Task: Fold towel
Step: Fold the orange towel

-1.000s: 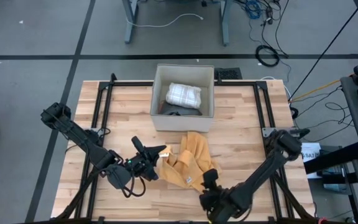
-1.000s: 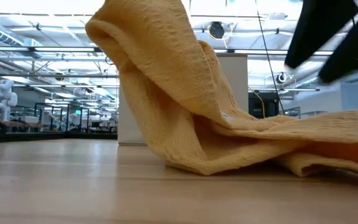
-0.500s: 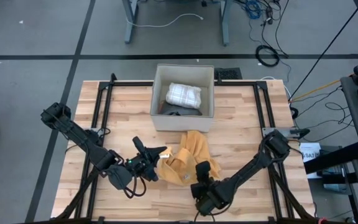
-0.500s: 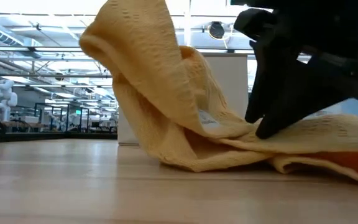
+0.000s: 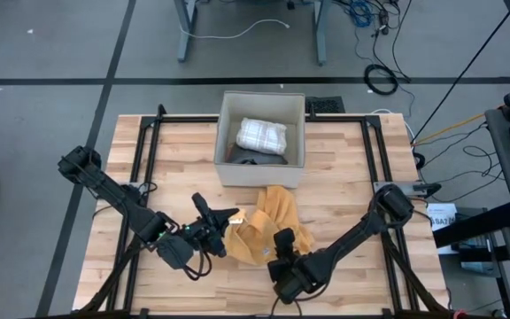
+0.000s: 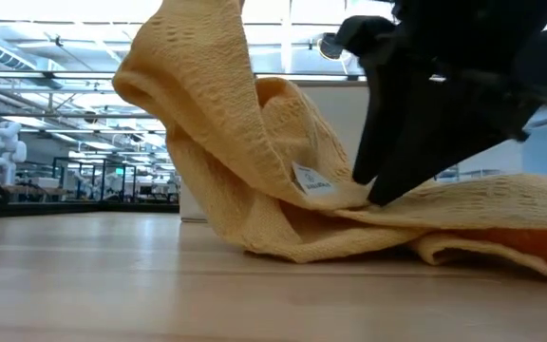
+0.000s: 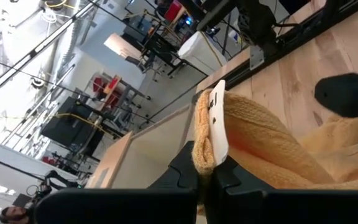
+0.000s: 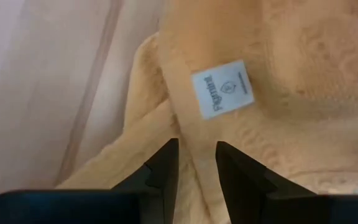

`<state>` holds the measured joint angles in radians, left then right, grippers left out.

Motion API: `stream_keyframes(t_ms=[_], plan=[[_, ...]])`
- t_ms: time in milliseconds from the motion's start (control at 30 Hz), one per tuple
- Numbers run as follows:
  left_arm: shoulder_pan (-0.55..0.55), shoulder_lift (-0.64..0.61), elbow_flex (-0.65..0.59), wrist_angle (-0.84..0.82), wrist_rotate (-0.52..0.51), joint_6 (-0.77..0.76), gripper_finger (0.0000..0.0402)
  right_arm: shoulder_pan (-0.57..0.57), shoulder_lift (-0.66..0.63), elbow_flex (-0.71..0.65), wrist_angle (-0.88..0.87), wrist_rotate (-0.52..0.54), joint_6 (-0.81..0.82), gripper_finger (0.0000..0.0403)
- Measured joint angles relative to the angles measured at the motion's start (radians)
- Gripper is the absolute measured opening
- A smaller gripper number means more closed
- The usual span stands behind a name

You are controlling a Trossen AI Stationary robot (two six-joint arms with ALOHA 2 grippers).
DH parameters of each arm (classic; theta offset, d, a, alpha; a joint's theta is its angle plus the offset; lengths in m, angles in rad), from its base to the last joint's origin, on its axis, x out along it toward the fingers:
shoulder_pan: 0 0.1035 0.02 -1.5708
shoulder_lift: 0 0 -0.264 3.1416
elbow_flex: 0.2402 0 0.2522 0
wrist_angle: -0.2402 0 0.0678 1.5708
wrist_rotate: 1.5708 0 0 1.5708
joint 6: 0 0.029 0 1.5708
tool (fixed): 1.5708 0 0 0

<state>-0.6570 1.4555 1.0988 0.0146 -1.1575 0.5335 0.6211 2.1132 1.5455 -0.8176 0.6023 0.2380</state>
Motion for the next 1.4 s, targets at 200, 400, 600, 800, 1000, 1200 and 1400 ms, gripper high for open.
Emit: stream_keyframes(t_ms=[200,400,600,800,1000,1200,1400], plan=[[0.001,0.0,0.0,-0.007,0.005,-0.006,0.0,-0.04,0.001,-0.05,0.043,-0.03,-0.015,0.0096],[0.0,0.0,0.0,-0.008,0.004,-0.009,0.0,-0.064,0.001,-0.111,0.085,-0.024,0.018,0.0086],[0.0,0.0,0.0,-0.015,0.004,-0.009,0.0,-0.065,-0.006,-0.111,0.084,-0.022,0.02,0.0012],[0.0,0.0,0.0,-0.016,0.003,-0.007,0.0,-0.054,-0.067,-0.111,0.059,0.004,0.024,0.0002],[-0.011,0.0,0.0,0.009,-0.06,0.058,0.0,0.008,-0.212,-0.056,-0.094,0.094,0.073,0.0001],[-0.028,0.001,0.0,0.23,-0.175,0.278,0.0,0.101,-0.396,0.022,-0.218,0.25,0.105,0.0001],[-0.033,-0.025,0.0,0.493,-0.196,0.519,0.0,0.183,-0.571,0.105,-0.226,0.386,0.056,0.0]])
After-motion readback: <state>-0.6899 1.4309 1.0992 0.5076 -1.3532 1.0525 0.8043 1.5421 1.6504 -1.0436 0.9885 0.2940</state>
